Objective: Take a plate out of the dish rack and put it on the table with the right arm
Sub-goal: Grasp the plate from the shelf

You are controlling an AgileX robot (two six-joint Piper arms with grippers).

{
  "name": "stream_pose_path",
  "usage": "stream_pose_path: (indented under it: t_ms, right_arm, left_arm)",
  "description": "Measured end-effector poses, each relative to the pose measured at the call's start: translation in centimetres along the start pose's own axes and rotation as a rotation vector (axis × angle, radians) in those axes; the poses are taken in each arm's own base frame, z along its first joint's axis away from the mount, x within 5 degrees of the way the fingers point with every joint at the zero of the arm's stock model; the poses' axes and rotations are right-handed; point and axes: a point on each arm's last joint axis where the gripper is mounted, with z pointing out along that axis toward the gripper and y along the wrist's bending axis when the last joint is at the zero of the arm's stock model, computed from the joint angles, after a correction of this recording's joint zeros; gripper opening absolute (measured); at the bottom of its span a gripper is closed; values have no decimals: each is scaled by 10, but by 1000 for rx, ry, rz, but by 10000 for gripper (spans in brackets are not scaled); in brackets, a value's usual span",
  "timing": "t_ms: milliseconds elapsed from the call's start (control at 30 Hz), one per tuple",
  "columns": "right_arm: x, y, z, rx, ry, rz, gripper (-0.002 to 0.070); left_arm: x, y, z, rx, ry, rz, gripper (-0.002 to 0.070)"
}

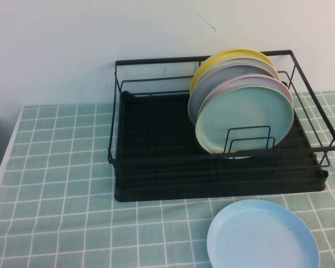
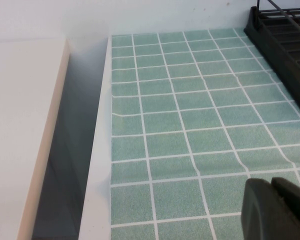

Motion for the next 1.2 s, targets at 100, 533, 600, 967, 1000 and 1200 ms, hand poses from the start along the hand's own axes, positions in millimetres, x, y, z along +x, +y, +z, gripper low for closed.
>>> stream_pose_path:
  t_ms: [100,533,600,967,1000,1200]
  right_arm:
    - [-9,-1,0,13,-105,0,-2]
    - [-71,-9,-36,115,-924,0,-2]
    - [-76,-9,-43,126,-1011,0,-2]
    - [-79,-10,-48,146,-1081,-20,-2]
    - [-79,-10,-48,150,-1075,-28,-2]
    - [-80,-10,-40,132,-902,-40,-2]
  left_arm:
    - [0,0,0,0,0,0,-3]
    - [0,0,0,0,0,0,-3]
    - [0,0,0,0,0,0,-3]
    - [0,0,0,0,0,2,-3]
    - [0,0,0,0,0,2,-3]
    - [0,0,0,0,0,2,-3]
